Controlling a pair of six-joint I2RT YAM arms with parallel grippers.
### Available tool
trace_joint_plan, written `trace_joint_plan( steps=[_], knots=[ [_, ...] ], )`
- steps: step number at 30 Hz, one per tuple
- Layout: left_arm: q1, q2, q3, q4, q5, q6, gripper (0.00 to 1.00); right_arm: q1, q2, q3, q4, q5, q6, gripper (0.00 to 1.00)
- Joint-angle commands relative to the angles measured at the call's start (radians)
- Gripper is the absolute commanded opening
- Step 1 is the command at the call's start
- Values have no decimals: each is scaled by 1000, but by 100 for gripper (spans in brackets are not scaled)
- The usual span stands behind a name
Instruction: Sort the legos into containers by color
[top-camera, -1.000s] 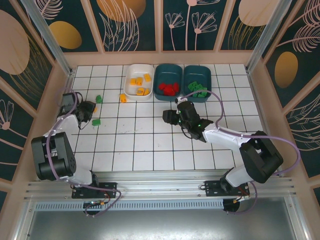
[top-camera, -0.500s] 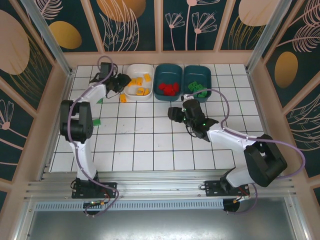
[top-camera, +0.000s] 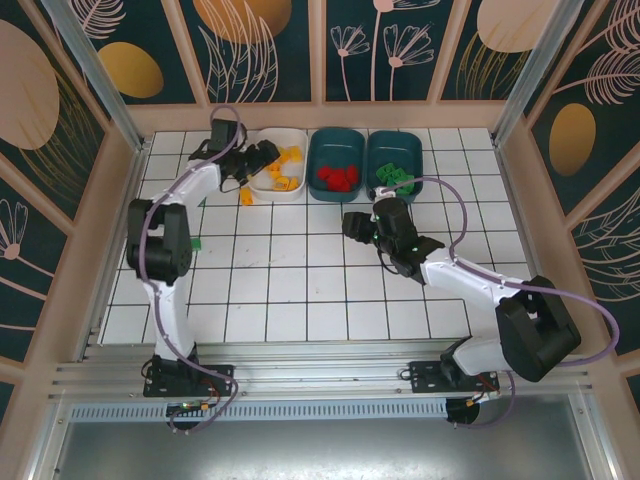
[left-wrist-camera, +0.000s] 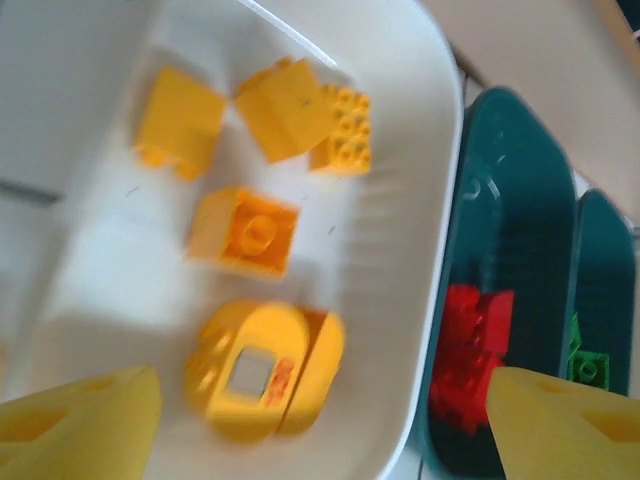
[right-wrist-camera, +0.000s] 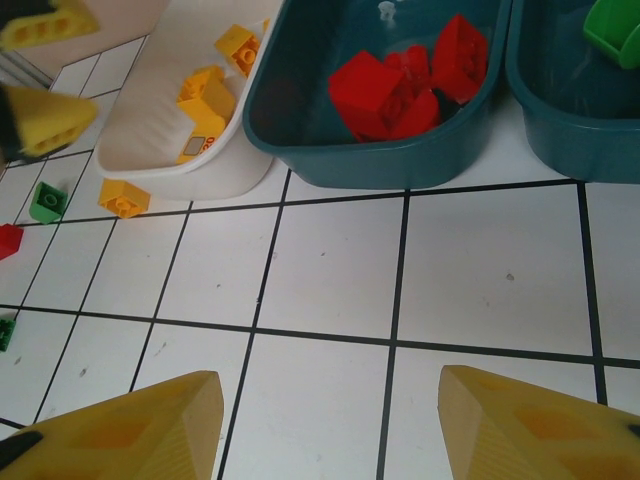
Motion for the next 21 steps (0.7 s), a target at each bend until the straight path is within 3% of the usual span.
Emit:
trace_joint_plan(
  steps=[1,7,11,17,21],
  knots=[
    [79,-236,-133,18,-72,12,87,1,-22,-10,16,1,-18,60],
    [291,-531,-464,-5,-170,-103,95,7,41,44,35,-44,-46,60],
    [434,-641,-620,-38,-164,-182,98,12,82,72,52,-61,-46,60],
    [574,-686,-775,6,-68,-299,98,32,104,92,53,-62,-44,60],
    [592,-651,-763,10,-54,-313,98,35,101,82,56,-61,-38,60]
  ],
)
